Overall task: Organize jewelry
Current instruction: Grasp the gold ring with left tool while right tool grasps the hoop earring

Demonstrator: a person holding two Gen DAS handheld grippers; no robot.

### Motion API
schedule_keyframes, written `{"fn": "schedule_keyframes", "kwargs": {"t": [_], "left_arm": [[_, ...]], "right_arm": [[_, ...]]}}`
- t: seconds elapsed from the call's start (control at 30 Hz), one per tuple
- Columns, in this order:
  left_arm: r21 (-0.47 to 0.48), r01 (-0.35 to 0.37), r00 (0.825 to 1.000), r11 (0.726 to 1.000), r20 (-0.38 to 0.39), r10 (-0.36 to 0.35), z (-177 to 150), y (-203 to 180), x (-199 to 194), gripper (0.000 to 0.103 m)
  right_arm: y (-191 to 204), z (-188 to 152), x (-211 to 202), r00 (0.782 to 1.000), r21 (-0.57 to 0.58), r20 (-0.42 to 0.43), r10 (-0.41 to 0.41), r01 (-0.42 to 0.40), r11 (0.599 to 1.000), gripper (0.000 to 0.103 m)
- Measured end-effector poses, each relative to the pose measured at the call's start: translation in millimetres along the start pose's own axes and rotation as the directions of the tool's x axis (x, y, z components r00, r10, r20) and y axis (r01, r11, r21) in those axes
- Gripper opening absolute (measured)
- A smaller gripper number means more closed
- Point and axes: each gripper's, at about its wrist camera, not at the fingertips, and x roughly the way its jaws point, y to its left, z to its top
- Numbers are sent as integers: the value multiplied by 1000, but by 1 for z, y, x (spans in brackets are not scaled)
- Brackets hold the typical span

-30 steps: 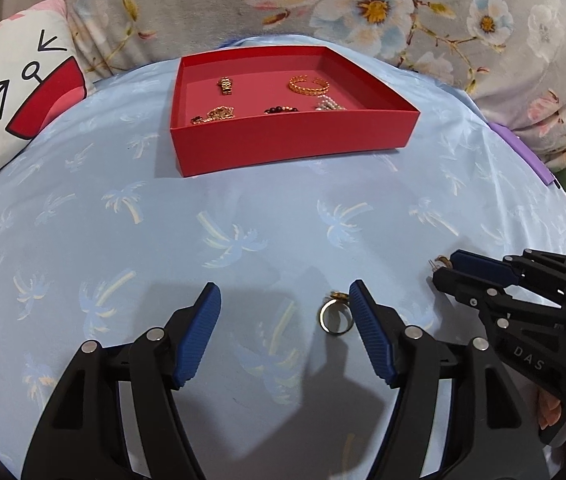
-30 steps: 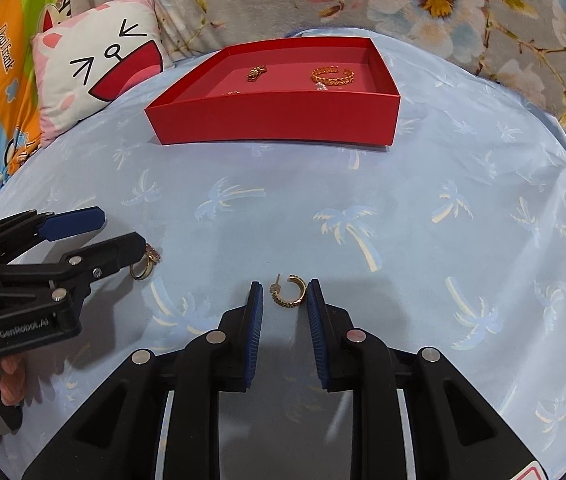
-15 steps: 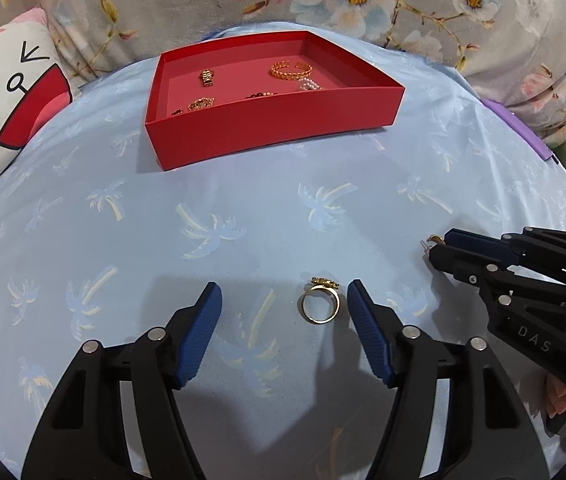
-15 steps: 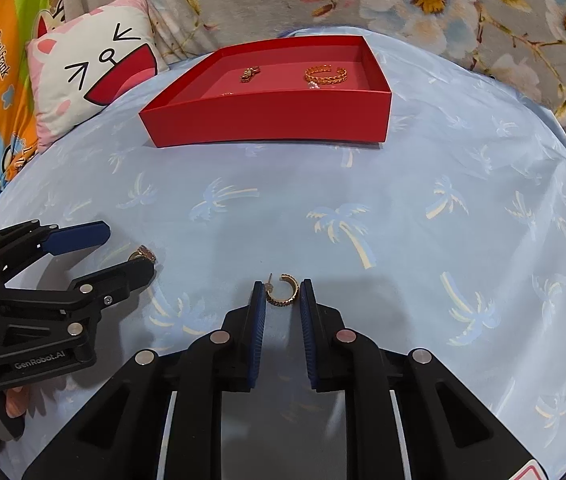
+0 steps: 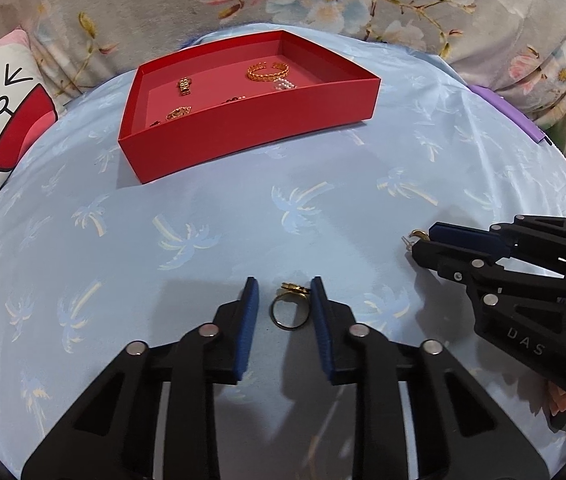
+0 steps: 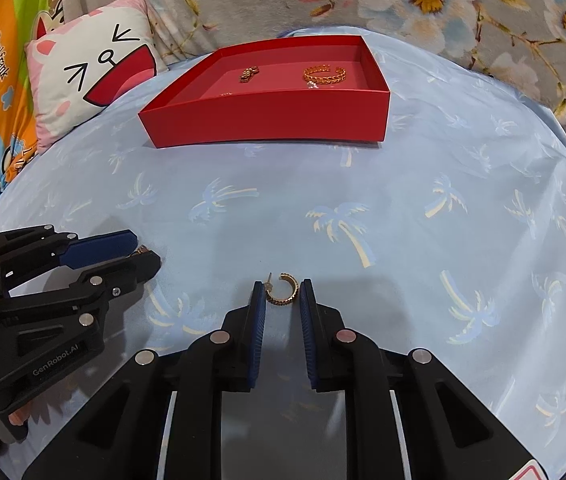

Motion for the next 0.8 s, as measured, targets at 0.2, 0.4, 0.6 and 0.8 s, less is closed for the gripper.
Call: {"fn": "schedule_keyframes", "kwargs": {"t": [0.2, 0.4, 0.6, 0.8], "left_arm": [[-7, 11, 1000, 1000, 2, -11, 0, 1, -1, 19], [-28, 47, 999, 998, -5, -48, 1, 5, -2, 19], [-57, 65, 998, 996, 29, -63, 18, 22, -13, 19], [-72, 36, 997, 997, 78, -31, 47, 45, -23, 19]], "right_arm": [[0, 0, 0, 1000, 2, 0, 2, -2, 1000, 15], [-9, 4, -3, 1000, 33, -2, 28, -28, 999, 13], [-21, 16, -13, 1000, 58, 25, 12, -13, 998, 9], [-34, 45, -22, 998, 83, 55, 28, -32, 996, 7]]}}
